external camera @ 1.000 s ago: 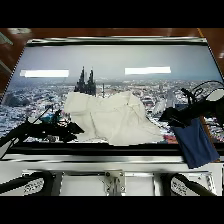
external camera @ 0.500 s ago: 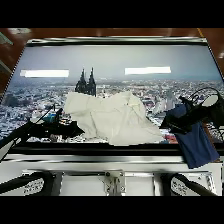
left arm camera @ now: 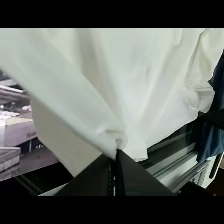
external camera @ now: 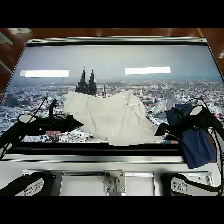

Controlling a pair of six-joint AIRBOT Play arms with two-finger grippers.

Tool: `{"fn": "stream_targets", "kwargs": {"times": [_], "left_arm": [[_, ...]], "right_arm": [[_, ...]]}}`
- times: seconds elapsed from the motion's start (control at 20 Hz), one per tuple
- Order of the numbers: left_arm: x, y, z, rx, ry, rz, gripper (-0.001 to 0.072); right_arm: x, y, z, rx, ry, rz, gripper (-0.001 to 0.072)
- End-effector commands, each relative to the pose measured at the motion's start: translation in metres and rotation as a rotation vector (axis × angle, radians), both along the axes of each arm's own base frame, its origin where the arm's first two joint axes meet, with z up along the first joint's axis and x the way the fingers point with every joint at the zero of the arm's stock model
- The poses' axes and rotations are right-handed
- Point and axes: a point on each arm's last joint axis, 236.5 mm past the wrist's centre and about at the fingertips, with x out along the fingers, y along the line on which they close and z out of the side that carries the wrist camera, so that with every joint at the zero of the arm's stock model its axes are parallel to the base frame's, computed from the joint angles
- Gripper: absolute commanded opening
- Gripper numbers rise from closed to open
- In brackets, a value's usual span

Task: Fold the shirts.

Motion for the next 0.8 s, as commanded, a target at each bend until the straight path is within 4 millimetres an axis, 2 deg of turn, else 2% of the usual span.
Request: {"fn": "stream_targets", "kwargs": {"times": [0.0, 0.05, 0.1, 0.2, 0.25, 0.3, 0.35, 0.4, 0.45, 0.5, 0.55, 0.6, 0.65, 0.7, 0.75], "left_arm": [[0.007, -0.001, 0.014, -0.007, -0.035, 0.003, 0.0031], [0.010, -0.001, 0.018, -0.008, -0.049, 0.003, 0.0031], [0.015, -0.001, 0.023, -0.008, -0.064, 0.003, 0.0031], [0.025, -0.001, 0.037, -0.007, -0.107, 0.001, 0.0031], [0.032, 0.000, 0.046, 0.002, -0.139, -0.004, 0.0030], [0.041, 0.002, 0.057, 0.021, -0.182, -0.014, 0.0030], [0.051, 0.007, 0.074, 0.051, -0.242, -0.031, 0.0029], [0.060, 0.013, 0.099, 0.081, -0.313, -0.046, 0.0029], [0.069, 0.020, 0.133, 0.111, -0.394, -0.048, 0.0029], [0.078, 0.033, 0.179, 0.157, -0.497, -0.031, 0.0029], [0.084, 0.051, 0.235, 0.221, -0.620, 0.011, 0.0028], [0.084, 0.070, 0.294, 0.298, -0.754, 0.066, 0.0029], [0.076, 0.096, 0.359, 0.410, -0.910, 0.137, 0.0029], [0.058, 0.119, 0.421, 0.499, -1.031, 0.236, 0.0029], [0.034, 0.135, 0.473, 0.545, -1.125, 0.336, 0.0028]], "right_arm": [[0.019, 0.008, -0.019, -0.016, -0.041, -0.047, 0.0678], [0.020, 0.012, -0.024, -0.024, -0.035, -0.049, 0.0672], [0.019, 0.019, -0.028, -0.026, -0.023, -0.032, 0.0557], [0.017, 0.028, -0.028, -0.025, -0.022, 0.006, 0.0143], [0.020, 0.030, -0.021, -0.015, -0.030, 0.017, 0.0080], [0.027, 0.031, -0.006, -0.008, -0.064, 0.038, 0.0078], [0.039, 0.030, 0.015, -0.007, -0.121, 0.060, 0.0078], [0.057, 0.027, 0.046, -0.013, -0.215, 0.079, 0.0078], [0.077, 0.025, 0.086, -0.022, -0.331, 0.085, 0.0077], [0.101, 0.024, 0.142, -0.039, -0.497, 0.086, 0.0077], [0.120, 0.021, 0.206, -0.073, -0.685, 0.090, 0.0077], [0.132, 0.019, 0.285, -0.118, -0.908, 0.081, 0.0077], [0.132, 0.013, 0.370, -0.187, -1.147, 0.054, 0.0078], [0.120, 0.006, 0.446, -0.243, -1.343, 0.001, 0.0077], [0.094, 0.002, 0.516, -0.280, -1.514, -0.069, 0.0077]]}}
